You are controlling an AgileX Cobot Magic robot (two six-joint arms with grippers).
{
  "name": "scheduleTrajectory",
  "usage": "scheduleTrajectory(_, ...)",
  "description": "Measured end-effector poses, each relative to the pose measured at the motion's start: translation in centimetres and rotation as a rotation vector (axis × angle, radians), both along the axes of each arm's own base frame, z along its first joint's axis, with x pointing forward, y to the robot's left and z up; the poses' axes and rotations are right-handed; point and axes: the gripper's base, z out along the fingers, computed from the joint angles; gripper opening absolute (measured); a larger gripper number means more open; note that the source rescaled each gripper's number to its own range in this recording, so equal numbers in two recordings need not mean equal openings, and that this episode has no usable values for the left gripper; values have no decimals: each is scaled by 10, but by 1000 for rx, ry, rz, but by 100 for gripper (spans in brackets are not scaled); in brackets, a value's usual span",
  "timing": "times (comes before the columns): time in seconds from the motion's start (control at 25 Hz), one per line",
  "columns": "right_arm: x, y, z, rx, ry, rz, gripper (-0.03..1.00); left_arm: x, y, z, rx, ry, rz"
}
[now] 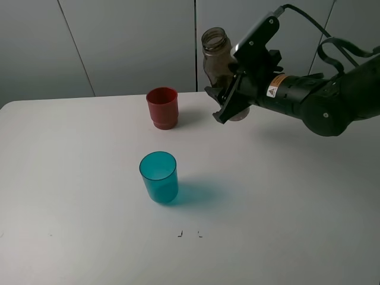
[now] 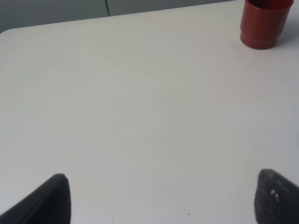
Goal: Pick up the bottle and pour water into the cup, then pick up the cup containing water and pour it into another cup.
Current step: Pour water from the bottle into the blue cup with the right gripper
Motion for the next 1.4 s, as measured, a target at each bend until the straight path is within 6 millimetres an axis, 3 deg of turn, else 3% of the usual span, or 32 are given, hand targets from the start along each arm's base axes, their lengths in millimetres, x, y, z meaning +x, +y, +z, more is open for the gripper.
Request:
scheduleTrajectory(0.2,-6,14,-2,-97,-60,47,5,0,0,0,0,0,0)
scheduleTrajectory(0.44,-11,26,-24,-191,-48,72,5,0,0,0,0,0,0)
scheduleTrajectory(0.8,-11,28,-40,-348,-120,138,5,0,0,0,0,0,0)
scheduleTrajectory(1.4,-18,39,-41,-549,-277,266,5,0,0,0,0,0,0)
